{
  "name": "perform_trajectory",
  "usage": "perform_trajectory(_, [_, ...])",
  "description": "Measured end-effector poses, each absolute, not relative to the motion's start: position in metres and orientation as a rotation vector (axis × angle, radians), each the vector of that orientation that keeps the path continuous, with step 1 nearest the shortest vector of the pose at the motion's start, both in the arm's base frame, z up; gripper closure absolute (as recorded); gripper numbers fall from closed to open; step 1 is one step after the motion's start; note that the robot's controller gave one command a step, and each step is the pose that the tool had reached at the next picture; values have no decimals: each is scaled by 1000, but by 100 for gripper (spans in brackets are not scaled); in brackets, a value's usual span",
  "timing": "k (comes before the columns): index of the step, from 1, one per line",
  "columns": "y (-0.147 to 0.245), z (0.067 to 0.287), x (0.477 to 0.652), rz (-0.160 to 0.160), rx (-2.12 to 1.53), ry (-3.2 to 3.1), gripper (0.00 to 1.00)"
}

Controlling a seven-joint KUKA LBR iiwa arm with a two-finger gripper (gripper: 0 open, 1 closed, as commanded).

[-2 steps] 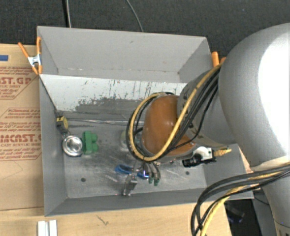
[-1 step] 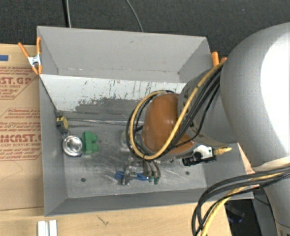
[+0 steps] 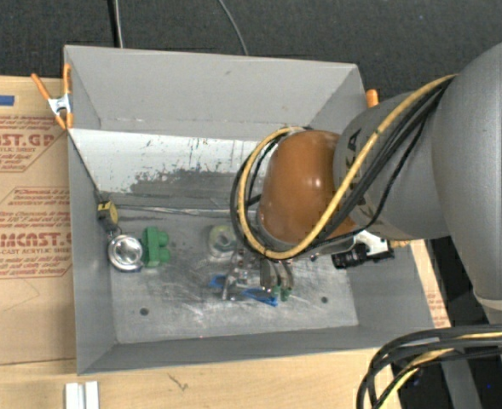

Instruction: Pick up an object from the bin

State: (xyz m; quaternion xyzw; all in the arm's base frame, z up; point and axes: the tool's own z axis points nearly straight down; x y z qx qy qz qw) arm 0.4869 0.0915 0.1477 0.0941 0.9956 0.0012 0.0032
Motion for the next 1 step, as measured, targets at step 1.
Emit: perform_trajectory(1, [92, 186, 488, 3, 294, 3124, 100])
